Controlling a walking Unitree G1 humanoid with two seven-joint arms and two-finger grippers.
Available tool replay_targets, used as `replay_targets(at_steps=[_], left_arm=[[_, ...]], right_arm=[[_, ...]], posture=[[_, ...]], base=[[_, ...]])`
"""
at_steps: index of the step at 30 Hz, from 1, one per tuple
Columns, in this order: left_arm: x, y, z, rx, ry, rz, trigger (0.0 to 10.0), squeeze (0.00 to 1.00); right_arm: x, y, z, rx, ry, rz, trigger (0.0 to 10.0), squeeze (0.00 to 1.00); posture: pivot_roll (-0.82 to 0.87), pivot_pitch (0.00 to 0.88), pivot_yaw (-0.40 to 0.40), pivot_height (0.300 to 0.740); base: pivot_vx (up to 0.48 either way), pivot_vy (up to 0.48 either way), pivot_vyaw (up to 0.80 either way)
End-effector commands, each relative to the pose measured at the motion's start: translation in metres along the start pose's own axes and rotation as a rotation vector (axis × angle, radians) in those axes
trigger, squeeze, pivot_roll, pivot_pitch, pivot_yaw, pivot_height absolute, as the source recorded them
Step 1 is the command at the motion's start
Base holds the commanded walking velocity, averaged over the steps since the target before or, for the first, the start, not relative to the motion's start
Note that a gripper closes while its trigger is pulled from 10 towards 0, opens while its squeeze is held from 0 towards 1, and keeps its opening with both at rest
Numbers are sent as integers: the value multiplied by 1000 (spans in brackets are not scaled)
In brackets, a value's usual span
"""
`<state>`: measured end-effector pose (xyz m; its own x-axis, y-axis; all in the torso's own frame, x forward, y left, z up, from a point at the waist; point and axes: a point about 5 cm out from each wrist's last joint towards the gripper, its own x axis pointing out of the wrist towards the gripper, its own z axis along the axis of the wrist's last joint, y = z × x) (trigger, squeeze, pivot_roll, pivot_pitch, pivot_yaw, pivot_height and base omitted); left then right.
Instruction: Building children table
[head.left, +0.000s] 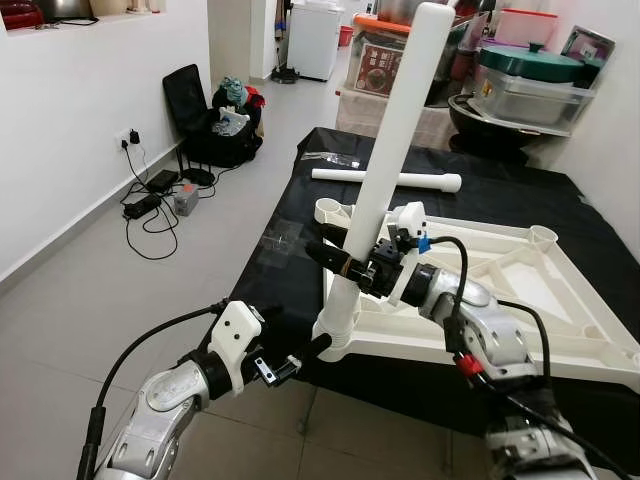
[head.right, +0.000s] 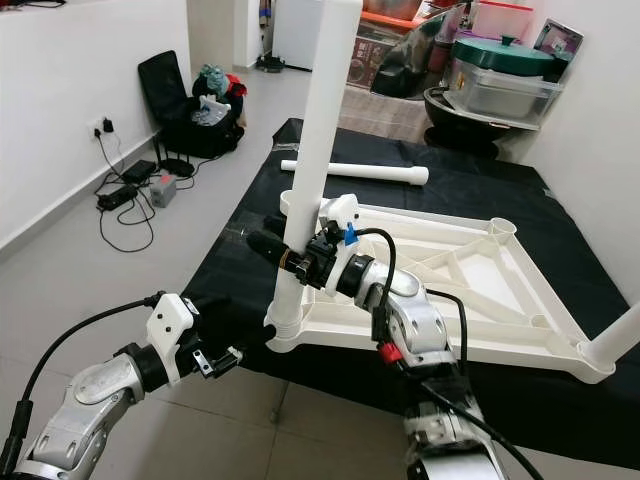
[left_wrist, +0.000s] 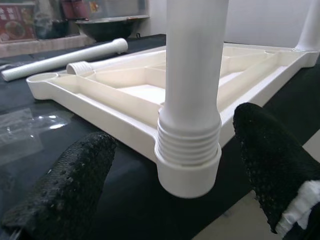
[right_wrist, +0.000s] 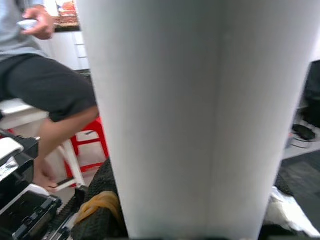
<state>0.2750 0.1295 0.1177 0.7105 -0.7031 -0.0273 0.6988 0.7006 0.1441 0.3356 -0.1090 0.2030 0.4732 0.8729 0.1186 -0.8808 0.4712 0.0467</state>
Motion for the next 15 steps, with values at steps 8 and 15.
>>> replay_targets(at_steps=[8,15], left_arm=[[-1,-3,1,1,11,-1,10000,0],[-5,-3,-1,1,16,13,10000,0]], right_arm=[[14,-1,-11,82,14,138,10000,0],[19,-12,-13,74,32,82,10000,0]], posture=[[164,0,-187,740],[165,0,-192,740]], base=[[0,0,0],[0,0,0]])
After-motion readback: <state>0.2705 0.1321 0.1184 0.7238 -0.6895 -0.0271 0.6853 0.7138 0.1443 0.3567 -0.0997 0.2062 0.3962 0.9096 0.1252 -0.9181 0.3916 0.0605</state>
